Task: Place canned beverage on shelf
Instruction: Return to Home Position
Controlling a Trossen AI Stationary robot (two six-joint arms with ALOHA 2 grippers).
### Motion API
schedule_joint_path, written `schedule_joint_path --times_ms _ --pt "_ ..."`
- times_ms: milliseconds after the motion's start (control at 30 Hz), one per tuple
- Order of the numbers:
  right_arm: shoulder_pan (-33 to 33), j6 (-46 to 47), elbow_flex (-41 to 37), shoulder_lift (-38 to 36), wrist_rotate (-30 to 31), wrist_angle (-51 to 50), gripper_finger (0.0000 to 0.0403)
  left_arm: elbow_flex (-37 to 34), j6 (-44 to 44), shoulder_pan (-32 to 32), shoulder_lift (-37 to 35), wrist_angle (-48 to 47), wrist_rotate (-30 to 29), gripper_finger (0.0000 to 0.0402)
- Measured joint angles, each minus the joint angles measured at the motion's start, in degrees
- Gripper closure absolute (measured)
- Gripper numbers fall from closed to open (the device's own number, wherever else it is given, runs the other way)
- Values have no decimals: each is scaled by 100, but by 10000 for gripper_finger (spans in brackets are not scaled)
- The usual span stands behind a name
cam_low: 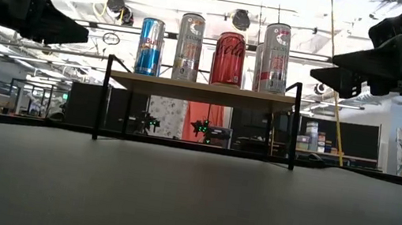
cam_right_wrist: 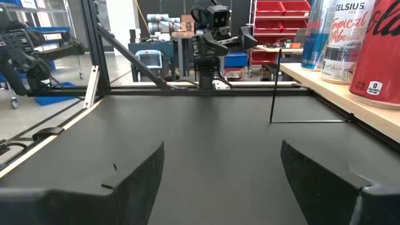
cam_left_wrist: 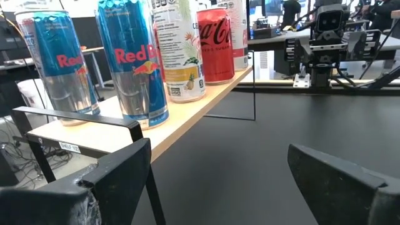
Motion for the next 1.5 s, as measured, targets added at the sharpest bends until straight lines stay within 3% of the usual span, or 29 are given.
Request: schedule_joint_path --times_ms 533,1500 --pt "0 -2 -2 -132 0 -51 96 0 -2 0 0 0 0 21" --pt "0 -3 -2 -3012 2 -488 96 -2 -2 0 0 -2 0 21"
